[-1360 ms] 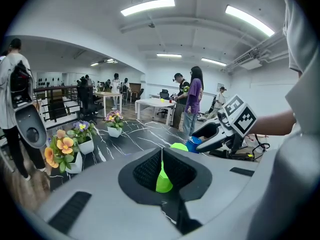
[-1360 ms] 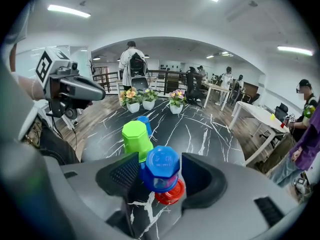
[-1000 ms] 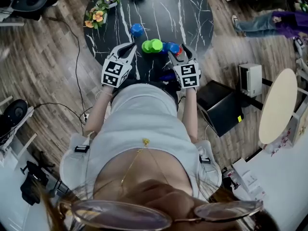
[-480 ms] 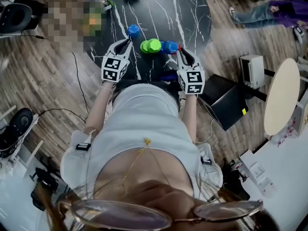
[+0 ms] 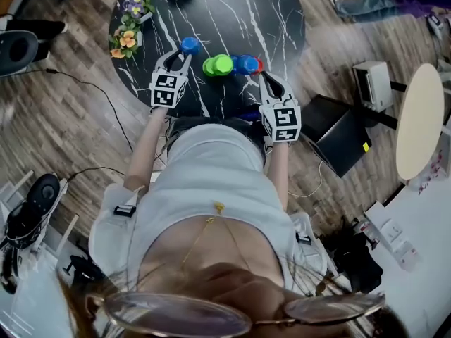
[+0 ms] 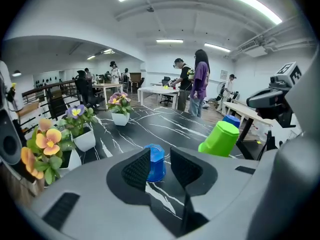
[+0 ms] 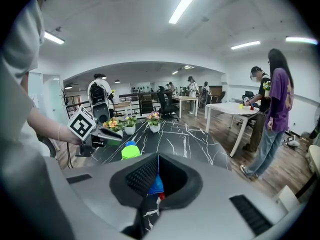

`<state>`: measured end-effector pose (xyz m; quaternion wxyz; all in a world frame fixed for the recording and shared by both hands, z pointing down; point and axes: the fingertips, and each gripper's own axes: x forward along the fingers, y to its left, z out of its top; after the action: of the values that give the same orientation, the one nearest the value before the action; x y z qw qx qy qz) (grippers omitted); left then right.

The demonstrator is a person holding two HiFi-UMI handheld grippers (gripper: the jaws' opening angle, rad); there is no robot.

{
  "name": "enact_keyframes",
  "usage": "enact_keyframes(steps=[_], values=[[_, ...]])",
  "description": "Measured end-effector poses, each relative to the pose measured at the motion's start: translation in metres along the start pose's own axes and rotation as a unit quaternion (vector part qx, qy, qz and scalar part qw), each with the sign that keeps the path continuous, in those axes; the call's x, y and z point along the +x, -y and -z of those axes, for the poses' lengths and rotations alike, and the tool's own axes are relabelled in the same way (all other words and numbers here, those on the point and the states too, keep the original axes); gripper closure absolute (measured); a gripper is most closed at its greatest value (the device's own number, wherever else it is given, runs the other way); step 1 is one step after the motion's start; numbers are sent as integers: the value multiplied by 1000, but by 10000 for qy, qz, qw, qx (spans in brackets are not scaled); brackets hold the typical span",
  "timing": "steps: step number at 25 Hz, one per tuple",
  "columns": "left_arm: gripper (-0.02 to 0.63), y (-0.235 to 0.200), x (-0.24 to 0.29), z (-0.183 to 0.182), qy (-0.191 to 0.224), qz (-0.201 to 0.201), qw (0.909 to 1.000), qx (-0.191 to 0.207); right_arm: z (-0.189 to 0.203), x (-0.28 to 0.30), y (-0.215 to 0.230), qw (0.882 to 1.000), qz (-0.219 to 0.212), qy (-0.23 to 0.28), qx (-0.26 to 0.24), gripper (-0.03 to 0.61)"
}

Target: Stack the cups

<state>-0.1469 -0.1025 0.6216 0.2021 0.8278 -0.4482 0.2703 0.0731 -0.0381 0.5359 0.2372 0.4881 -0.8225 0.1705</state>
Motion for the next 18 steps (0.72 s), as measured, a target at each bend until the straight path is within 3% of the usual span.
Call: enact_keyframes(steps=[8,18], values=[[368,-10,32,8,-321,-41,9992,236,10,-10,-1,9998,174,-46,117,558],[364,-19,62,21,-699,-149,9966,404,25,-26,8,9984,502,-160,227,557]])
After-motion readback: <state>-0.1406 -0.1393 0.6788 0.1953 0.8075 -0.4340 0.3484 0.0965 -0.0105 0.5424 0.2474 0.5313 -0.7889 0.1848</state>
